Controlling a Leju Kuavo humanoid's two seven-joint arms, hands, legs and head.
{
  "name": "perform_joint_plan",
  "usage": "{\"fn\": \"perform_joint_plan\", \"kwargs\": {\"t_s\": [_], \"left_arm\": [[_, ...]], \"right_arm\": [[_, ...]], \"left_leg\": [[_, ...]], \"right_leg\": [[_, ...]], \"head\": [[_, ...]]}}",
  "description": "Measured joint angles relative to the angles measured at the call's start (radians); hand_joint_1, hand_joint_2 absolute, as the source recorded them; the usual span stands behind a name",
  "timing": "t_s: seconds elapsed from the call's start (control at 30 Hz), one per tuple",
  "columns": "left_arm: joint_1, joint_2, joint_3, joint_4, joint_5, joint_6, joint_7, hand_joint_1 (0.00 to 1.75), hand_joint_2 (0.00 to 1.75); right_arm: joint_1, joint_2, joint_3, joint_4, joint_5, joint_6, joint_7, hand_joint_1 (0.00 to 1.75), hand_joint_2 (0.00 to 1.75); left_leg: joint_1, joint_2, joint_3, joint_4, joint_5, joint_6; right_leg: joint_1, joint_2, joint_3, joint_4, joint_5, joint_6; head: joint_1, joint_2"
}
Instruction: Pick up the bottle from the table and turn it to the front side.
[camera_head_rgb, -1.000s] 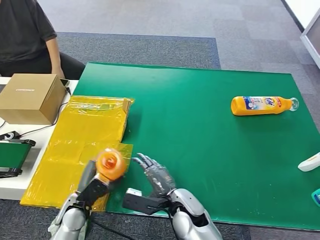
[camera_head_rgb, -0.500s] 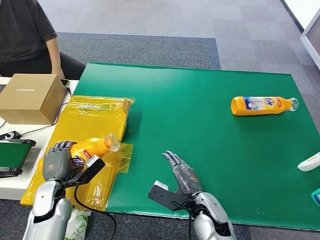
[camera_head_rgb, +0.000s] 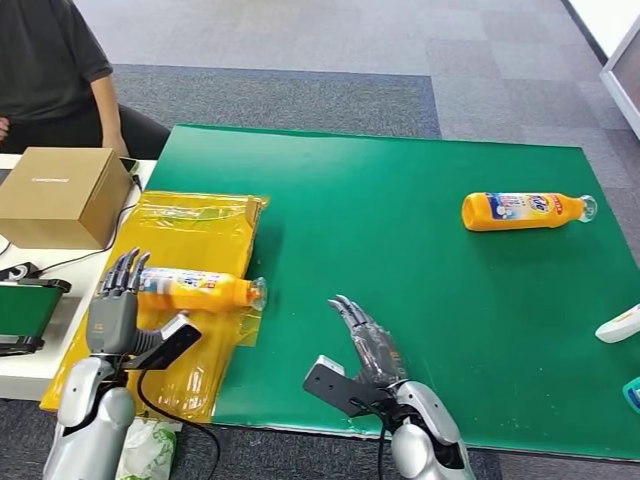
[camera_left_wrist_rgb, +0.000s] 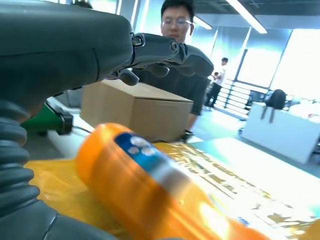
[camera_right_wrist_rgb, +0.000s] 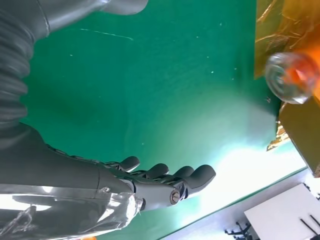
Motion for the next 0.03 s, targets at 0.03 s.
{"fn": "perform_joint_plan", "kwargs": {"t_s": [0.03], "left_arm": [[0.003, -0.001, 0.000, -0.007, 0.028, -0.006, -0.015, 0.00, 0.00]], "right_arm": [[0.001, 0.000, 0.000, 0.000, 0.000, 0.000, 0.001, 0.00, 1.75]], "left_leg": [[0.000, 0.000, 0.000, 0.000, 0.000, 0.000]], "right_leg": [[0.000, 0.000, 0.000, 0.000, 0.000, 0.000]], "head": [[0.000, 0.000]]}}
